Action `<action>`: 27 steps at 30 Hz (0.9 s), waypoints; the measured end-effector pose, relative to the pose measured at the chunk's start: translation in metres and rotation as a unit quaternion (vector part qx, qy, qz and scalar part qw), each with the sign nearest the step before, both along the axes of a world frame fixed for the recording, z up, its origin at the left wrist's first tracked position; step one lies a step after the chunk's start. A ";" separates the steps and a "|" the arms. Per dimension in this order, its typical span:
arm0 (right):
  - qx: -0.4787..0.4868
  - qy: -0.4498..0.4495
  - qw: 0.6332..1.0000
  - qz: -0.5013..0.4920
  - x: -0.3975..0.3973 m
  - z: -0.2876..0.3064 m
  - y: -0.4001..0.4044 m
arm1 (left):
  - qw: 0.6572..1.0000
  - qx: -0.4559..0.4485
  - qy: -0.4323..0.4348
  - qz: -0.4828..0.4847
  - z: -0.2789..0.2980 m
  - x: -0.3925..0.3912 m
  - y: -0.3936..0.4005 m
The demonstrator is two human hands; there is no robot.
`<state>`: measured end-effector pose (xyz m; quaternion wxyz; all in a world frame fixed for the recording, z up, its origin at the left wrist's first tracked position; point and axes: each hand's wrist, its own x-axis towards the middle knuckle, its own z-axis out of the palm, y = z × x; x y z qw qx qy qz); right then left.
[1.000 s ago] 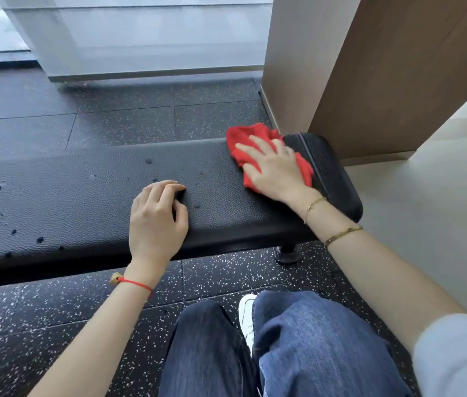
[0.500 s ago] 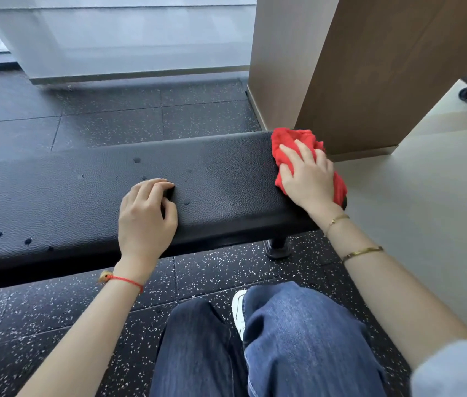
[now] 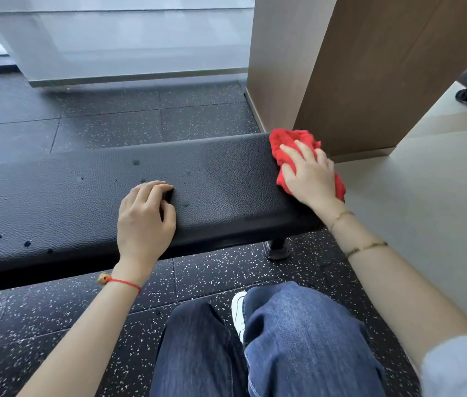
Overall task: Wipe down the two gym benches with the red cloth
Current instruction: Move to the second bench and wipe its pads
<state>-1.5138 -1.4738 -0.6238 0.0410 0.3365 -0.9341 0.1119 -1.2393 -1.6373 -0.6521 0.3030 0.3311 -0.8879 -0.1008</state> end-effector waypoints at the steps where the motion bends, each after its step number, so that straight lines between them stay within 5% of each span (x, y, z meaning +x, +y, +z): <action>1: 0.006 -0.011 1.000 -0.006 -0.005 0.002 -0.014 | 1.000 -0.001 -0.001 0.001 0.000 -0.001 0.000; 6: 0.019 -0.013 0.994 0.106 0.022 0.006 -0.065 | 1.000 -0.002 -0.006 0.004 0.000 -0.001 0.000; 11: 0.000 0.012 0.967 0.255 0.063 -0.001 -0.026 | 1.000 0.002 0.001 0.003 0.001 0.000 -0.001; 20: -0.012 0.004 0.997 0.071 -0.003 0.002 -0.044 | 1.000 0.001 -0.007 0.006 0.000 -0.001 0.001; 27: 0.012 0.017 0.964 0.265 0.084 0.000 -0.069 | 1.000 0.015 -0.003 -0.001 0.006 0.000 0.002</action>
